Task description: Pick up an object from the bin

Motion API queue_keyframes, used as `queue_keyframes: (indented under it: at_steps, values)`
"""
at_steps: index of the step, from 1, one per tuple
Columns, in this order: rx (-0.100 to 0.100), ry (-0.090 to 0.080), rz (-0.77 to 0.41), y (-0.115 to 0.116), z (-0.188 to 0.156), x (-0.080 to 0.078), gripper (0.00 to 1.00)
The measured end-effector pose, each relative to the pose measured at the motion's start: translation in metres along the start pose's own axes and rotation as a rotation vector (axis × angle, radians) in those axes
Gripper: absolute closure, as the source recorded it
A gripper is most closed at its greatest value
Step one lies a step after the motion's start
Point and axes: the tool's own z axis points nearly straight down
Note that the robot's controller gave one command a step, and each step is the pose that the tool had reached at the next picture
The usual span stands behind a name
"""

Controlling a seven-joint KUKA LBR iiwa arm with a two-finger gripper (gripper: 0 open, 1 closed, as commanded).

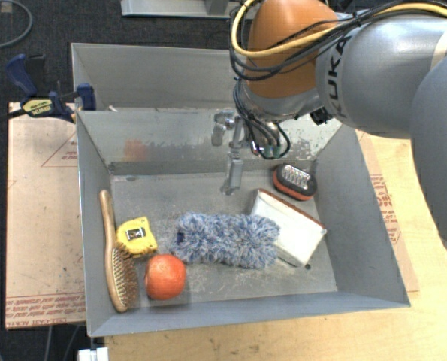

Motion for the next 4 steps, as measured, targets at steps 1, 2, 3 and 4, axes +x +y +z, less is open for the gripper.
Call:
queue_keyframes:
  at_steps: [1,2,3,4]
  values:
    - [0.000,0.000,0.000,0.000,0.000,0.000,0.00]
    - [0.001,-0.007,-0.063,0.001,0.031,0.011,0.00]
    - [-0.001,-0.002,-0.023,-0.001,0.077,0.020,0.00]
    - [-0.001,-0.006,0.056,-0.005,0.115,0.028,0.00]
